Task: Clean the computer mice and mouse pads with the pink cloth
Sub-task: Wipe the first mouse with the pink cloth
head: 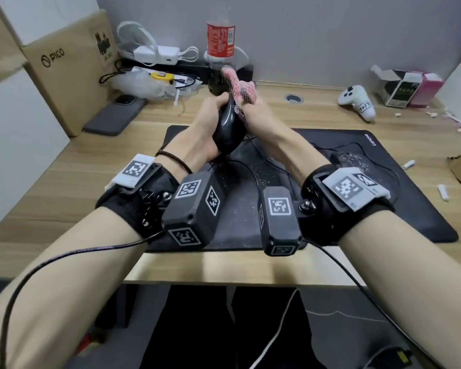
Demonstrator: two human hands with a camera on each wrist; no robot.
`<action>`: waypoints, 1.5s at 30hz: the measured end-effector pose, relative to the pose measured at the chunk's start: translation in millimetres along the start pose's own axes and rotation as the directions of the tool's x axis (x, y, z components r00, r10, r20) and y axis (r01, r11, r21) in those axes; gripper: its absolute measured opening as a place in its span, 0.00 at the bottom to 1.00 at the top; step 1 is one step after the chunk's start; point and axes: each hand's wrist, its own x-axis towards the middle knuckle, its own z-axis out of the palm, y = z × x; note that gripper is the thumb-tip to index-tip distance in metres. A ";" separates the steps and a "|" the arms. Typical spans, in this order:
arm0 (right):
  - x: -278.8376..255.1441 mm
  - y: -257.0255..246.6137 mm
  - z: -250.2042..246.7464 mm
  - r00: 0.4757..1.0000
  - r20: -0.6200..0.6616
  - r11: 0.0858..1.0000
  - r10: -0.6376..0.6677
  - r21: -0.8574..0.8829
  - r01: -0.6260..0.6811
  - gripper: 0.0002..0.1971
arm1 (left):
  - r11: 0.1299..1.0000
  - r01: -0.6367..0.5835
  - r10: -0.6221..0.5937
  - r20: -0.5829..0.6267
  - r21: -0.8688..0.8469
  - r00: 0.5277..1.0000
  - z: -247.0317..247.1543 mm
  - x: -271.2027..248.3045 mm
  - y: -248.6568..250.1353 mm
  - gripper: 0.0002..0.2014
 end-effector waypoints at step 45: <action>12.5 -28.3 -3.5 0.991 -0.023 0.991 -0.133 0.009 0.133 0.24 | 0.982 0.041 -0.026 -0.081 0.185 0.996 -1.3 -9.7 16.0 0.16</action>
